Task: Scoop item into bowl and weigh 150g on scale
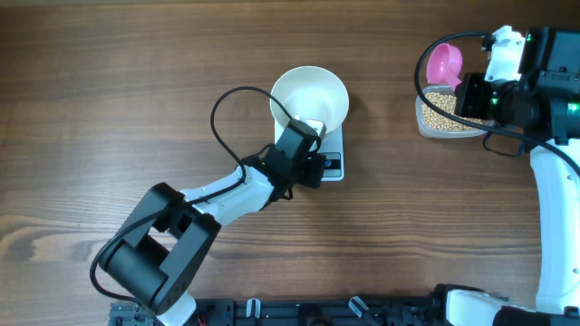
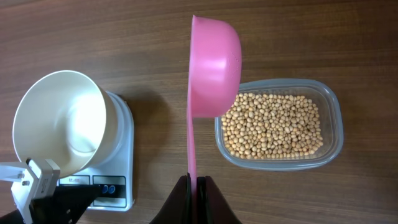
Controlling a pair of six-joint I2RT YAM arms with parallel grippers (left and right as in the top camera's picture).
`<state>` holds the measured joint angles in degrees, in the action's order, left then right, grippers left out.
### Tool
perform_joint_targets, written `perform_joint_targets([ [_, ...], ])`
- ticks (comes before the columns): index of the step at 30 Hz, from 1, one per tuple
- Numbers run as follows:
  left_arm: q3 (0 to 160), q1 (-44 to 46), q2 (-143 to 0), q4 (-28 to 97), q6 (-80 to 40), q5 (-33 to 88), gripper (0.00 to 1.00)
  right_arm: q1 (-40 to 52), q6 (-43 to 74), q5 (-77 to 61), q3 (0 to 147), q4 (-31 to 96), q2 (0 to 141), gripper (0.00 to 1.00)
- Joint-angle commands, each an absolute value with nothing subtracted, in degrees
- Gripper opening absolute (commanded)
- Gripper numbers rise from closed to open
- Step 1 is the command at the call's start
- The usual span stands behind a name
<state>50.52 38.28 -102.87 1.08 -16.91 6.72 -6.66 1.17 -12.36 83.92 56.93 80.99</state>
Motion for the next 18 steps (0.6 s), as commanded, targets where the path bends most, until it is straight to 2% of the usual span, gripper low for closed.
perform_joint_targets([
  [1,50.24,38.46,-104.73,1.5,-17.41,3.4,0.04,-6.72,0.05,-11.62,83.77,56.75,80.25,0.04],
  [18,50.26,38.46,-104.68,2.37,-17.43,1.41,0.04,-6.72,0.03,-11.62,83.77,56.82,80.25,0.04],
])
